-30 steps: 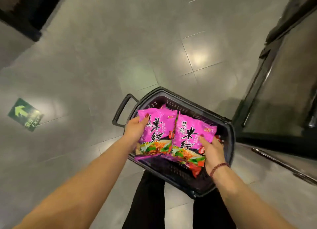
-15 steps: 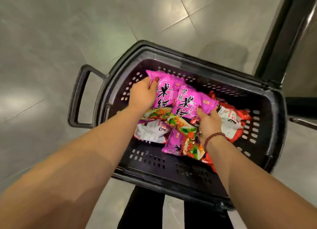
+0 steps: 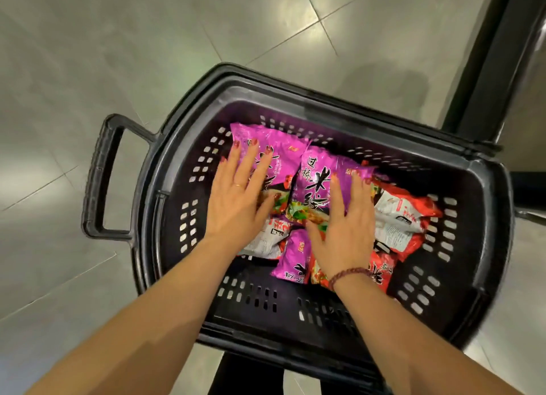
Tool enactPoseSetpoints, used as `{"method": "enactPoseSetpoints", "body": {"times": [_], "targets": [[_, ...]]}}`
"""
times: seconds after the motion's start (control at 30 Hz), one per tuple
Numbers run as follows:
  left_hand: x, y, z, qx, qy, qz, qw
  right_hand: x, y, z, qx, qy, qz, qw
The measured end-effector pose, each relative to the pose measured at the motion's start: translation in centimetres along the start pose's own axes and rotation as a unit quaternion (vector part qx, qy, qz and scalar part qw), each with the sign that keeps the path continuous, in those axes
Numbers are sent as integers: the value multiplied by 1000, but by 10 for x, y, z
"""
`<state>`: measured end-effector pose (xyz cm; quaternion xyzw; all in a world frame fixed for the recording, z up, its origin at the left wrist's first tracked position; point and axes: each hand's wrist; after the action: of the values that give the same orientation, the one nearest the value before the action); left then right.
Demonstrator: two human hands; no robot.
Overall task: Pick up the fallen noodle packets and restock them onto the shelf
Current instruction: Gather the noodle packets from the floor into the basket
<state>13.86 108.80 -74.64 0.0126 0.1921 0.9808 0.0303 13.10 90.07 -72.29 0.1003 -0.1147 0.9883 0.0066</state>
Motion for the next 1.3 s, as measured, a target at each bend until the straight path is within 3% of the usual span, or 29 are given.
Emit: {"method": "enactPoseSetpoints", "body": {"times": [0.13,0.3,0.43,0.67,0.9,1.13,1.3], "targets": [[10,-14,-16,-104,-129,-93,982,-9,21,-18,109,-80,71,988],[-6,-21,-22,-220,-263,-74,936,-35,35,-19,111,-179,90,974],[-11,-6,-4,-212,-287,-64,932,-32,25,-3,65,-176,62,980],[-1,60,63,-74,-168,-102,978,22,28,75,-29,-108,-14,994],[25,132,170,-6,-120,-145,982,102,31,186,-76,-9,-94,993],[75,203,251,-19,-87,-228,970,170,55,274,-114,40,-95,988],[122,298,275,-37,-79,-251,964,243,106,323,-126,99,-81,984]]}}
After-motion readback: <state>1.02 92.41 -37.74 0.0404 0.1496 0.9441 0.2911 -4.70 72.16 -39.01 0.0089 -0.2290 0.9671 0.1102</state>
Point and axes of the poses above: each hand's wrist, its own x-axis away from the middle knuckle, its own z-axis out of the back of the hand, y = z × x, and after that the axes turned 7 degrees about y, right-handed
